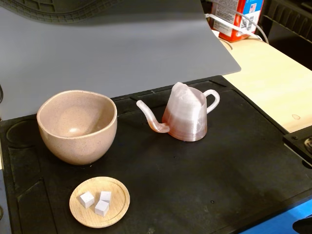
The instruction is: Pick up a kettle and pour liquid into a cup.
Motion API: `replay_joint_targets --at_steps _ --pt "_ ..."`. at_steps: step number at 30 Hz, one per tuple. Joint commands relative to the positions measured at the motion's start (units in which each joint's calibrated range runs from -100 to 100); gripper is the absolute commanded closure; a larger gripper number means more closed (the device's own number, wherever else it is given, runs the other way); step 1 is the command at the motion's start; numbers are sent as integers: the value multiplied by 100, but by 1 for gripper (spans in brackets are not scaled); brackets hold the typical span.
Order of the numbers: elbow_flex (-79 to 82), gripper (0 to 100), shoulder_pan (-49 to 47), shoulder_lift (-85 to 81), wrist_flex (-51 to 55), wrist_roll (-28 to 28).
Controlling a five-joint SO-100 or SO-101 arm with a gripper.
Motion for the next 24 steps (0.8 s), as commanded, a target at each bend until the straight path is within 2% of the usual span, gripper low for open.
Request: replay_joint_targets --at_steps 1,24 --pt "11 99 10 -9 30 -18" --pt "11 99 25 -18 30 -23"
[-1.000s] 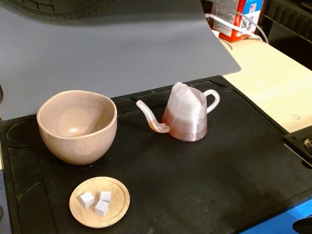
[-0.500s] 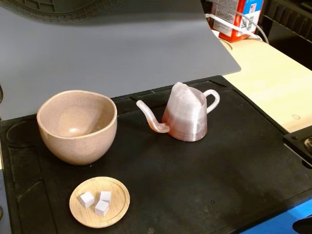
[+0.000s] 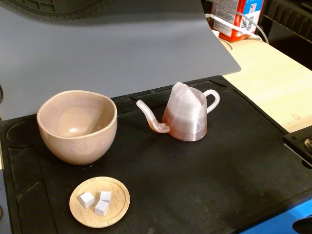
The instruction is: Pick up a kettle and pour liquid into a cup.
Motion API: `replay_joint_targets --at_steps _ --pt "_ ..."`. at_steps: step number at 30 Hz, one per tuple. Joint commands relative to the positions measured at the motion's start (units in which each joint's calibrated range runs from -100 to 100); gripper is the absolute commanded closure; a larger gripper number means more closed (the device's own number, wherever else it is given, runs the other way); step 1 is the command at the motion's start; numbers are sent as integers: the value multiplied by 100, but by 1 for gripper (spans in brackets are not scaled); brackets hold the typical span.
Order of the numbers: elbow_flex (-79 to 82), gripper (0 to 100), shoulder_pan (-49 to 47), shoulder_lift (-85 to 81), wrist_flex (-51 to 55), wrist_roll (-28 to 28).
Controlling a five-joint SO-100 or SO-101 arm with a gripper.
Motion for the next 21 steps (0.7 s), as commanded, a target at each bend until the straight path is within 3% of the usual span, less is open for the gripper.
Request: replay_joint_targets --at_steps 1,10,21 --pt "11 99 -13 -18 30 -18" --pt "11 99 -21 51 -168 -18" --pt "-34 99 -21 3302 -5841 -18"
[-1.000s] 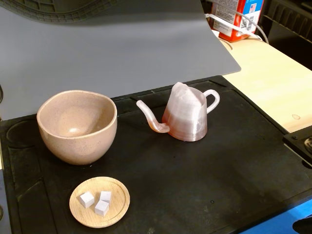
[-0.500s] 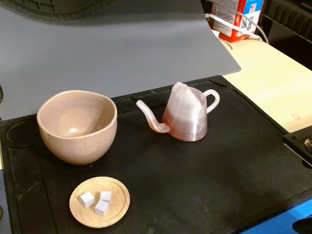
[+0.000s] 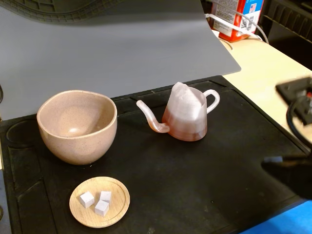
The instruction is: Pick up a kettle and pour liquid into a cup.
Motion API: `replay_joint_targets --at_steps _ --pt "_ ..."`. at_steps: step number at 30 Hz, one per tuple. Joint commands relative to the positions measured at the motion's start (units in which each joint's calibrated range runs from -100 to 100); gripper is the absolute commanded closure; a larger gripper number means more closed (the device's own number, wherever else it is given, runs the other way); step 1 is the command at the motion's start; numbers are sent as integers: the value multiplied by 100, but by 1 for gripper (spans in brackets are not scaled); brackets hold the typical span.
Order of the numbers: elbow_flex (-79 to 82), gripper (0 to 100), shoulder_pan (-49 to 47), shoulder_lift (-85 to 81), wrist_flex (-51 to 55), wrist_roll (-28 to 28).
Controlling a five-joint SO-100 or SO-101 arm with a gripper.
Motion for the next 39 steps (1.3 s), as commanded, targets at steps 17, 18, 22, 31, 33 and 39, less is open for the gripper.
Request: replay_joint_targets --at_steps 17,18,22,31,33,39 --pt "-2611 99 40 4530 -3854 271" --pt "-2621 99 48 4828 -4390 365" --pt "-2974 99 55 5528 -4917 738" --pt "-3301 99 375 7115 -6802 1473" --pt "-3346 99 375 7132 -6785 1478" --pt "-3546 99 245 8164 -7702 1772"
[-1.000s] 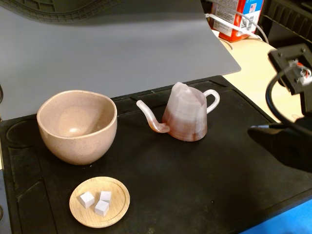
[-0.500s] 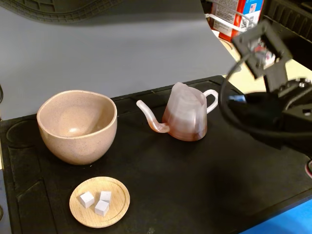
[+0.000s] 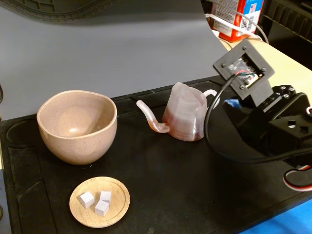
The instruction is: Pick up a kettle and pour liquid into a cup.
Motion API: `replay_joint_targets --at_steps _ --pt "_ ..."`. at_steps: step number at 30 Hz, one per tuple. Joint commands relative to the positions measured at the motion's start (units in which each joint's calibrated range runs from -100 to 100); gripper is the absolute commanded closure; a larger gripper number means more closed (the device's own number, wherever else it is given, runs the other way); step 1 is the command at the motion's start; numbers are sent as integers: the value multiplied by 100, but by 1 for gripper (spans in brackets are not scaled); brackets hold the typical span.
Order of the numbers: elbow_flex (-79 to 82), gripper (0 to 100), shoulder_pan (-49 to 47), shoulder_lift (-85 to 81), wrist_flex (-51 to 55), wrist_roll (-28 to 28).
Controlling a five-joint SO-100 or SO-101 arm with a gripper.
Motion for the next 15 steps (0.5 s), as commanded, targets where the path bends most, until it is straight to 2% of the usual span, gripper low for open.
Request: replay_joint_targets --at_steps 1,3,15 --pt "-328 98 3 296 -384 33" --pt "-464 86 -12 543 -324 143" --pt "-1317 85 -20 1269 -384 143"
